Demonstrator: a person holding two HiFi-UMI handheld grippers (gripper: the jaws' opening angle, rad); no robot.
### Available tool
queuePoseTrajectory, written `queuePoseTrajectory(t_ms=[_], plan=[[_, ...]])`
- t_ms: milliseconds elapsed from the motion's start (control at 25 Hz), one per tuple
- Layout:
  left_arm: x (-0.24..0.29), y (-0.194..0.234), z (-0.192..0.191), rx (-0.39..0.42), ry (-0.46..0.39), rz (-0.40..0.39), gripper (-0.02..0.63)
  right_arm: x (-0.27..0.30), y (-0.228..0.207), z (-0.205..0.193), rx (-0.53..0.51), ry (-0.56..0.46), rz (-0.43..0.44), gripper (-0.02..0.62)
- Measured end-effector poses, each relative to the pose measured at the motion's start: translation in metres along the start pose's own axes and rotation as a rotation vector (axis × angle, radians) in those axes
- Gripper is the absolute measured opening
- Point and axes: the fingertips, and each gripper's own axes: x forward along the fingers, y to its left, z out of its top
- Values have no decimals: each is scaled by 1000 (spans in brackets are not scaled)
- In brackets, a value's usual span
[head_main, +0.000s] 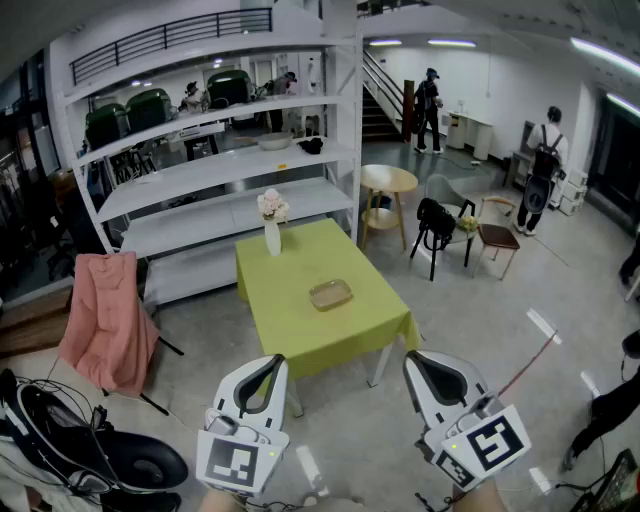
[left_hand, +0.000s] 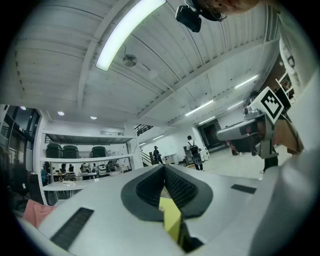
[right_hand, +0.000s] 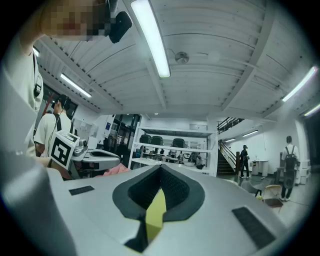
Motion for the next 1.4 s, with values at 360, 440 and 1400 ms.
queuePoseTrajectory(t_ms=[360,440,1400], plan=[[-2,-15,-1,17,28,3,6,-13,-9,-6,45,-3,4,6],[0,-23,-3,20,33,2,6,-17,-13,-11,42,7,9,6],[13,-91,-8,57,45,80,6,-58,-70,-58,71,20,43,6]])
